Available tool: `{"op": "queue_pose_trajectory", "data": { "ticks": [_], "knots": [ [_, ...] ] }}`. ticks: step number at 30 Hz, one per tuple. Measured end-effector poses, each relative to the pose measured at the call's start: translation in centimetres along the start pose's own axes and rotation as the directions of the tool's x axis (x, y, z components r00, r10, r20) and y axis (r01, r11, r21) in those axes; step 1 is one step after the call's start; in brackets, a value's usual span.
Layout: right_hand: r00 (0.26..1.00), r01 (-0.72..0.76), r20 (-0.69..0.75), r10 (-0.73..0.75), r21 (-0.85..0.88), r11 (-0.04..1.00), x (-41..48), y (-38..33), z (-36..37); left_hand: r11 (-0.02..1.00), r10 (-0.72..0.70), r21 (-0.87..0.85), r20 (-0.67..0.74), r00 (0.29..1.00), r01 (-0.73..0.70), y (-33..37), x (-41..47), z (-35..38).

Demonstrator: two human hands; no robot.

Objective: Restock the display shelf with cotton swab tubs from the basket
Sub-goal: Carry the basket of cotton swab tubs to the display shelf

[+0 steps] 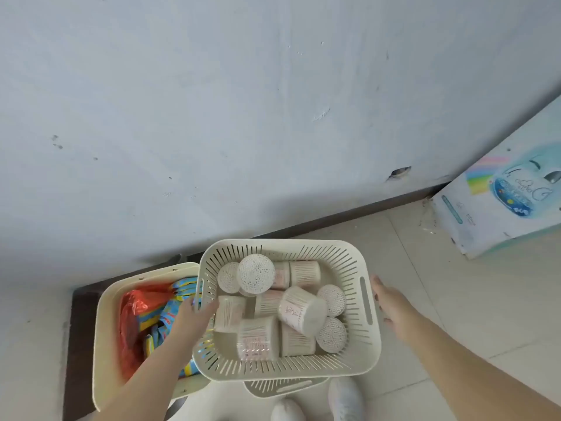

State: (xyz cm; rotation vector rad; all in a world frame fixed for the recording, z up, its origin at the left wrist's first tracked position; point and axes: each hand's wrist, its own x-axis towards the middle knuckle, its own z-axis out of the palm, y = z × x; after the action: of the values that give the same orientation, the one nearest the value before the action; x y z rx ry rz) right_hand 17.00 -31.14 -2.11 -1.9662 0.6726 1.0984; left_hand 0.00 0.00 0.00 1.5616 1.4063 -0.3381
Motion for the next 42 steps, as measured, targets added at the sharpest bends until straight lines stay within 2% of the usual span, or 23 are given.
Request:
{"op": "queue_pose_trajectory", "data": {
  "ticks": [4,8,12,16,19,23,27,33,42],
  "knots": [
    [0.994,-0.078,0.098,0.056,0.234,0.969,1.1,0.4,0.7,0.999,0.012,-0.036,-0.006,1.000,-0.013,0.2,1.2,0.2],
    [0.995,-0.084,0.076,0.066,0.253,0.964,1.1,0.0,1.0,0.995,0.058,-0.080,-0.026,0.998,-0.060,0.9,1.9,0.0],
    [0.989,-0.136,0.095,0.112,0.315,0.939,0.8,-0.8,0.9,0.934,-0.091,-0.338,0.081,0.993,0.113,2.6,1.2,-0.6],
    [0.989,-0.132,0.109,0.095,0.407,0.904,0.3,-1.4,-0.6,0.820,-0.132,-0.534,0.171,0.976,0.205,2.5,0.2,-2.2],
    [0.986,-0.142,0.148,0.081,0.466,0.873,-1.0,-2.4,-2.4,0.766,-0.111,-0.597,0.241,0.964,0.238,3.2,-1.3,-3.6],
    [0.993,-0.071,0.113,0.017,0.492,0.868,-4.6,-4.3,-5.2,0.753,-0.062,-0.614,0.291,0.955,0.236,6.0,-5.0,-4.9],
    [0.998,-0.043,0.070,0.009,0.508,0.860,-9.9,-7.2,-8.1,0.792,-0.022,-0.582,0.277,0.961,0.186,10.6,-9.7,-6.3],
    [0.995,0.047,0.050,-0.089,0.547,0.836,-17.7,-12.1,-13.7,0.773,0.069,-0.620,0.287,0.955,0.130,17.4,-17.1,-9.5],
    [0.977,0.176,-0.011,-0.211,0.593,0.786,-29.8,-15.2,-22.9,0.832,0.192,-0.551,0.384,0.903,0.057,26.1,-28.8,-13.9]
  ]
}}
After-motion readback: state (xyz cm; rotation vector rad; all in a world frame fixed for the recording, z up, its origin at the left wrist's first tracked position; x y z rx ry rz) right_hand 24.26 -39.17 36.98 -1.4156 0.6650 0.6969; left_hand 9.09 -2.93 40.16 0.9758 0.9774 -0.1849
